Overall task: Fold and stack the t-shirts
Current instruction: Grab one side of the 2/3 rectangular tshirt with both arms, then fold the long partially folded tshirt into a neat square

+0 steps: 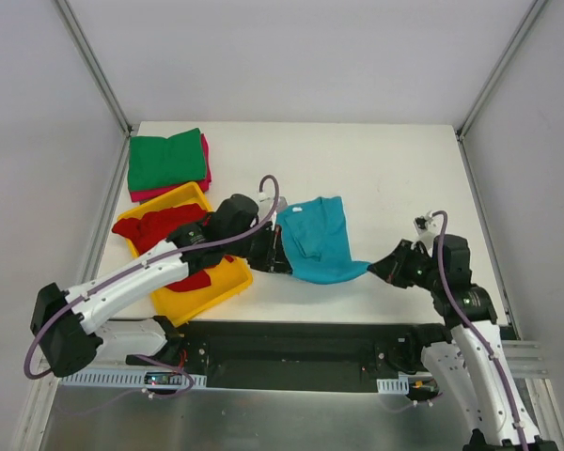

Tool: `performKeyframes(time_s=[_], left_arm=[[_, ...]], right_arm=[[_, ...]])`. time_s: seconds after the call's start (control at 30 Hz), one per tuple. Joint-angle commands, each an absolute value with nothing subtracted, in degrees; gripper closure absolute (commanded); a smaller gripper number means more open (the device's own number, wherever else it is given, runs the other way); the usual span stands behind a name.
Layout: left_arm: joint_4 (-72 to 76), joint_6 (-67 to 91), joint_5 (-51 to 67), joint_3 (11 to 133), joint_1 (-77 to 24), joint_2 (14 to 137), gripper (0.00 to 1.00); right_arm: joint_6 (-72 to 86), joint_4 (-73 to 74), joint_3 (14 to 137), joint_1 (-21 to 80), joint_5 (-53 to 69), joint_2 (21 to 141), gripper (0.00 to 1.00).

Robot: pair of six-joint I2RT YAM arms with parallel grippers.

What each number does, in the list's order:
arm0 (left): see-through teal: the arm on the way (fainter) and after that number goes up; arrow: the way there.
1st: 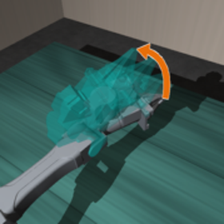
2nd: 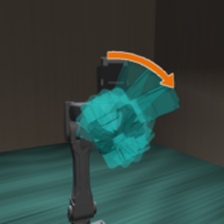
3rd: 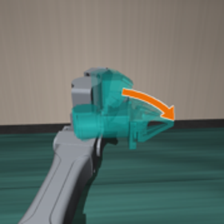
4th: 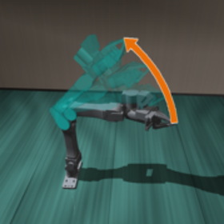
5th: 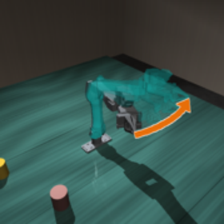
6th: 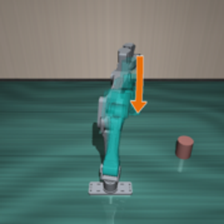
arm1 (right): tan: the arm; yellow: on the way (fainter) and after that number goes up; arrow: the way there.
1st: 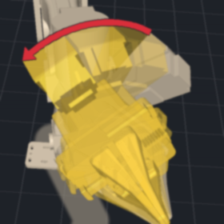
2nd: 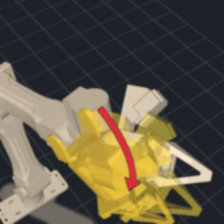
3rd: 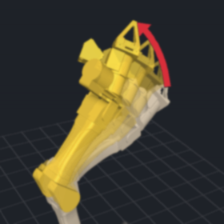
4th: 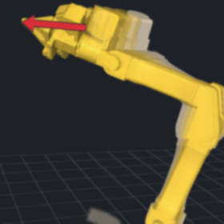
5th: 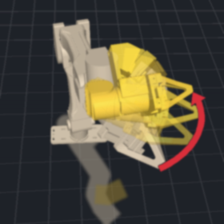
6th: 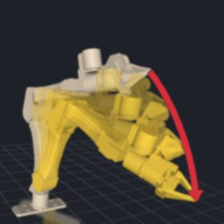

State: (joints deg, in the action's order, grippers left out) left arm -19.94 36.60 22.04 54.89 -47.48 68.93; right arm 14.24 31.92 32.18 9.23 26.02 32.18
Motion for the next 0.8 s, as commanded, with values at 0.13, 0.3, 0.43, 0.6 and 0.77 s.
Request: performKeyframes(time_s=[0.13,0.3,0.43,0.6,0.77], left_arm=[[-19.51,34.01,24.79,56.33,-47.99,66.00,1.00],[-19.42,35.59,24.26,57.83,-44.92,69.96,1.00],[-18.72,35.86,23.29,57.66,-41.93,71.19,1.00],[-18.37,35.86,24.96,58.09,-37.36,74.17,1.00],[-18.28,36.38,24.26,59.15,-34.20,76.20,1.00]], right_arm=[[16.88,35.43,37.52,9.58,30.24,28.82,0.99],[16.96,30.60,39.64,9.58,29.01,34.09,0.99],[17.14,26.38,40.95,9.58,28.04,38.57,0.99],[16.70,22.42,44.38,9.58,27.42,44.81,1.00],[16.00,20.57,48.25,10.02,26.11,51.05,0.99]])
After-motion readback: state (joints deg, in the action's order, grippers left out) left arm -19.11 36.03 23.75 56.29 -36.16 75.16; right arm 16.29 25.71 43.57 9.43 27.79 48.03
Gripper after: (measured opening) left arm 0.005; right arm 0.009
